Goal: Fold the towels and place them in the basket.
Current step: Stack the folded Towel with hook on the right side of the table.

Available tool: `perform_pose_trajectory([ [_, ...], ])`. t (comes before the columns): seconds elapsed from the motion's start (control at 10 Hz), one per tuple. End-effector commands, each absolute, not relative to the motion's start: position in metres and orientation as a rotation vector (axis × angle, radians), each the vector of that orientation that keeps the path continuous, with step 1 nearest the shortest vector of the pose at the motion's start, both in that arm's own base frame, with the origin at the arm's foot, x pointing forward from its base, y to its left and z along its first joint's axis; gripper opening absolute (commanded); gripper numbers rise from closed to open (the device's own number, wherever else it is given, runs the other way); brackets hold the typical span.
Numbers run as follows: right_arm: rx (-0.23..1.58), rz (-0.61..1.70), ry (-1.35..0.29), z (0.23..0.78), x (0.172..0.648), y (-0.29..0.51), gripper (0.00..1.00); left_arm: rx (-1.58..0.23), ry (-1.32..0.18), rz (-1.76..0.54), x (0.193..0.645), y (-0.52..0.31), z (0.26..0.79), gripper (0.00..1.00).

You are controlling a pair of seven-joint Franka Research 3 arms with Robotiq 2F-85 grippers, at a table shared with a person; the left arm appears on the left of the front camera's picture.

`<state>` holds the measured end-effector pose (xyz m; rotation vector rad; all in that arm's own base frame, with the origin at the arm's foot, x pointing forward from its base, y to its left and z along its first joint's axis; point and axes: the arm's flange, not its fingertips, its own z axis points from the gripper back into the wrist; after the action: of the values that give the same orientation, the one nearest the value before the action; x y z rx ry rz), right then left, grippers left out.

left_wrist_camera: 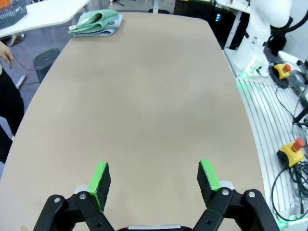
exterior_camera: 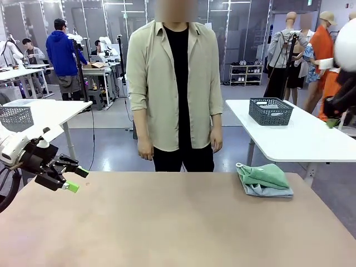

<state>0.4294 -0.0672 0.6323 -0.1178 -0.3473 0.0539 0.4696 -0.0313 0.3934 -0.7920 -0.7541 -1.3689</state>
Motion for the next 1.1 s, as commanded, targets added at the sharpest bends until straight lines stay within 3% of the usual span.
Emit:
perform_pose_trajectory([
  [0.0, -0.077, -0.064, -0.270, 0.642, 0.393, -0.047, 0.51, -0.790, -0.738, -1.360, 0.470, -0.032, 0.396, 0.92],
  [0.3, -0.035, -0.039, -0.274, 0.647, 0.347, -0.036, 0.51, -0.790, -0.738, -1.360, 0.470, -0.032, 0.396, 0.92],
  [1.0, -0.058, -0.037, -0.259, 0.658, 0.347, -0.043, 0.51, -0.790, -0.738, -1.360, 0.470, -0.032, 0.396, 0.92],
])
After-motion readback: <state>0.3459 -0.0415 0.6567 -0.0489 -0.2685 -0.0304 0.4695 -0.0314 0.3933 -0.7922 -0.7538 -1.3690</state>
